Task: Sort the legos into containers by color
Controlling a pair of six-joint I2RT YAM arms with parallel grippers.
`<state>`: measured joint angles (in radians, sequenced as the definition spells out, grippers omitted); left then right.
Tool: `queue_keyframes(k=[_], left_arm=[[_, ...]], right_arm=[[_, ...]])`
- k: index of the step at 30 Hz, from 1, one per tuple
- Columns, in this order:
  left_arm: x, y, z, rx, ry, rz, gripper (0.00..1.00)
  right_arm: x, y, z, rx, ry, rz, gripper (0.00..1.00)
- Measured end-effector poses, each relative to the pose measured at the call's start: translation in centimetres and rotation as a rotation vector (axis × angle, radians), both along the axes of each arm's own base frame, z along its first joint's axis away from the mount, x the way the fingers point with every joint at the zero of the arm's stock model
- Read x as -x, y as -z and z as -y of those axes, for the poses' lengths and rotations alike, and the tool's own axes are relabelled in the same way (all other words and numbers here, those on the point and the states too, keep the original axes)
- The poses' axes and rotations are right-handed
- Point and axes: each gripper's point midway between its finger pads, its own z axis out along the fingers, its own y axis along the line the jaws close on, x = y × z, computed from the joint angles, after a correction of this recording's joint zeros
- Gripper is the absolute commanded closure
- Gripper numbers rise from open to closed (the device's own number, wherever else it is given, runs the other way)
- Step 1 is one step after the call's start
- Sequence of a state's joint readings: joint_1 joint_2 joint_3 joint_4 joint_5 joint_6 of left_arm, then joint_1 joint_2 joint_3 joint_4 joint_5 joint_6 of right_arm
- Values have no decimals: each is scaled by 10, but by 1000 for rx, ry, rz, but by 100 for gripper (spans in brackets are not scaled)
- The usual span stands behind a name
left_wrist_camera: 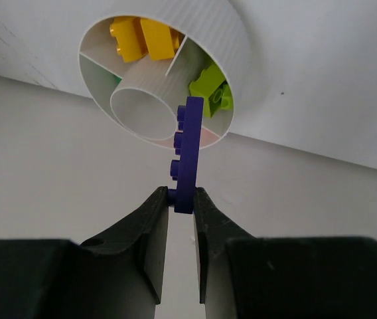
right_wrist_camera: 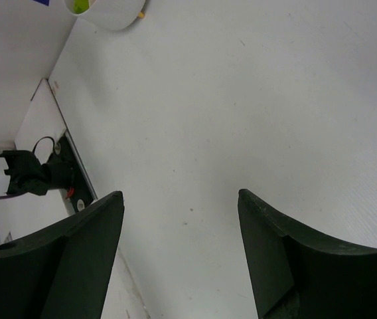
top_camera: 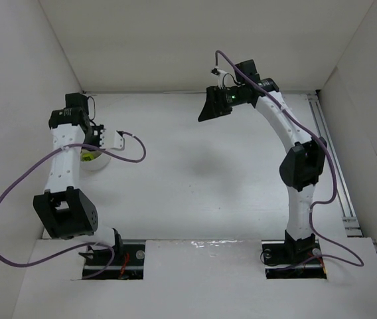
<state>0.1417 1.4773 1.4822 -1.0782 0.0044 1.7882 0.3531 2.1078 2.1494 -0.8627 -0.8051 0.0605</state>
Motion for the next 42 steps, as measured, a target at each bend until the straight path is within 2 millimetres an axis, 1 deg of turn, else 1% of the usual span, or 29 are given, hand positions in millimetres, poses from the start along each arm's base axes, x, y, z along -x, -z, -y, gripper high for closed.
queue_keyframes(k=[6,10,21,38,40,42], left_arm=[[-17,0,-27,-32,-31,7,100],[-27,1,-39,-48,-44,16,100],[-48,5,-44,-64,-25,27,100],[-58,21,-48,-67,-21,-5,100],[-60,24,-49,-69,-21,-8,99],[-61,27,-49,-70,-21,-14,93]], right_arm=[[2,0,-3,0,-8,0,25],[3,0,-4,0,-9,0,25],[4,0,-6,1,-14,0,25],[5,0,-6,1,-14,-1,25],[4,0,-6,2,-14,-1,25],[4,1,-6,3,-12,0,25]])
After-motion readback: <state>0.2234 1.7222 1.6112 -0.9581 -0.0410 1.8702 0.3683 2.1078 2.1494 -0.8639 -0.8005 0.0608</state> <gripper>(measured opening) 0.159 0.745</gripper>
